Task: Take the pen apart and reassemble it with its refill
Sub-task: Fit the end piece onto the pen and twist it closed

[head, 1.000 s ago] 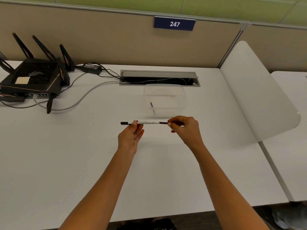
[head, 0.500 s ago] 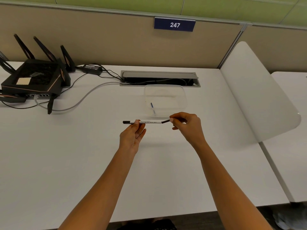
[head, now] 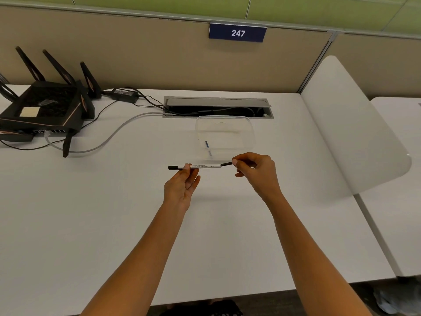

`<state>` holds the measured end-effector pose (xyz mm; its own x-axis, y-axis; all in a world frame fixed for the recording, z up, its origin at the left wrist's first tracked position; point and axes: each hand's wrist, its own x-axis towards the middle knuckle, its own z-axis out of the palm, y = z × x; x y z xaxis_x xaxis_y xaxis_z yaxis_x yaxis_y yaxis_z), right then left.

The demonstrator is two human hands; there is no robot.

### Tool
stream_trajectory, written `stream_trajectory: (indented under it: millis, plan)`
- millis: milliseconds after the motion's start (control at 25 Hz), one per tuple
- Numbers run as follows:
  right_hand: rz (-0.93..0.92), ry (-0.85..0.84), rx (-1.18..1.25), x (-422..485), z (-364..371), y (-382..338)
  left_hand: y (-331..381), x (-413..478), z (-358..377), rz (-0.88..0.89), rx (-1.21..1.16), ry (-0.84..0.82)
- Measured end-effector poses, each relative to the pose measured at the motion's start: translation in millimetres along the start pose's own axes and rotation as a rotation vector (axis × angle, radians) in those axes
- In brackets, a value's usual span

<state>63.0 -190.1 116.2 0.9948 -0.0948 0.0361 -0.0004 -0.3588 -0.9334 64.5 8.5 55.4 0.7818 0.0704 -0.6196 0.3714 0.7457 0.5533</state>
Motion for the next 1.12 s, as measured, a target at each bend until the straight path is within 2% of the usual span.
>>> stream_trajectory:
  millis: [400, 680, 1120]
  plan:
    - [-0.006, 0.039, 0.053, -8.8, 4.8, 3.9, -2.4, -1.6, 1.9, -0.011, -0.051, 0.016]
    - [-0.053, 0.062, -0.042, -10.9, 9.7, 3.9, -2.4, -4.3, 2.2, -0.007, -0.046, 0.016]
    - [0.024, 0.047, 0.155, -10.6, 22.4, 14.1, -1.2, -7.5, 9.3, 0.025, -0.003, 0.012]
